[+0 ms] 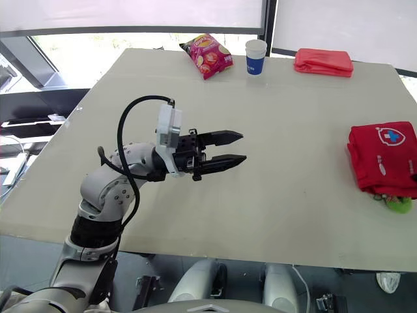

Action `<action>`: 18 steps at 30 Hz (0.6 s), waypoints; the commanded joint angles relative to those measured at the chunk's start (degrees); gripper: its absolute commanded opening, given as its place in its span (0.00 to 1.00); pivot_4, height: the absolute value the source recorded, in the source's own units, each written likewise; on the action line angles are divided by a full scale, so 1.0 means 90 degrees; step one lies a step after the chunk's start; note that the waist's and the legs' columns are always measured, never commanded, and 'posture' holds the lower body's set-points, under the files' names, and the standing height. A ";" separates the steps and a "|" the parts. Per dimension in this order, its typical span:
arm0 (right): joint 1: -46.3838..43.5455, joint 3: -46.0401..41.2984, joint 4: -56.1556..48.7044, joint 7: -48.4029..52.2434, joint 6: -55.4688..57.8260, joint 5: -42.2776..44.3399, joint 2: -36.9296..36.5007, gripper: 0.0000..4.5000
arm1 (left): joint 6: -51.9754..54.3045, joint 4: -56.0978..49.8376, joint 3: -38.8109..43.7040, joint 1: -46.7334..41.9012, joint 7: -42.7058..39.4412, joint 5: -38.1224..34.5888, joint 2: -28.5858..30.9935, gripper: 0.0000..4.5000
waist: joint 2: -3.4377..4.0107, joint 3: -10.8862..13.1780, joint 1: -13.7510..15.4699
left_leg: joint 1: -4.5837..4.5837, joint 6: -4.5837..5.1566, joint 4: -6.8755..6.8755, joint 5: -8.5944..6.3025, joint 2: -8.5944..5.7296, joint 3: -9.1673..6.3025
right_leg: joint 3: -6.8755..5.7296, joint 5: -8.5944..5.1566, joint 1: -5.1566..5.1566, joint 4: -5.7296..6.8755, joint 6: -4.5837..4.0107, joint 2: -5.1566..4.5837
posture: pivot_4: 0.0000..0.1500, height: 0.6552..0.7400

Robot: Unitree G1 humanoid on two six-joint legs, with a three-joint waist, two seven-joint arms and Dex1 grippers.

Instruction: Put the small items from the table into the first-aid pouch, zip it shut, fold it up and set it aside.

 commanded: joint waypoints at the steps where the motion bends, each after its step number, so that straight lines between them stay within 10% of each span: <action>1: 0.1204 -0.2912 -0.2813 -0.0515 -0.0291 0.0502 0.1081 0.98 | 0.0107 0.0057 0.0057 -0.0111 0.0336 -0.0051 -0.0238 0.59 | -0.0016 -0.0001 -0.0065 | -0.0001 0.0000 -0.0004 0.0000 0.0005 -0.0001 | 0.0000 0.0000 0.0003 -0.0005 0.0000 0.0005 | 1.00 1.00; 10: 0.1527 -0.1476 -0.7017 -0.2507 0.1081 0.1956 0.4171 0.98 | -0.0016 0.0467 0.0130 -0.0287 0.0753 0.0335 -0.0451 0.59 | -0.0033 -0.0006 -0.0130 | 0.0031 -0.0024 0.0004 0.0013 0.0027 -0.0004 | 0.0015 0.0005 0.0018 0.0020 0.0002 0.0035 | 1.00 1.00; 18: 0.1706 -0.0526 -0.7459 -0.2167 0.1421 0.2597 0.4399 0.98 | -0.0055 0.0184 0.0267 0.0109 0.0713 0.0437 -0.0094 0.59 | -0.0020 -0.0002 -0.0056 | -0.0004 -0.0013 0.0014 0.0009 -0.0001 -0.0016 | 0.0013 0.0005 -0.0002 0.0014 0.0003 0.0015 | 1.00 1.00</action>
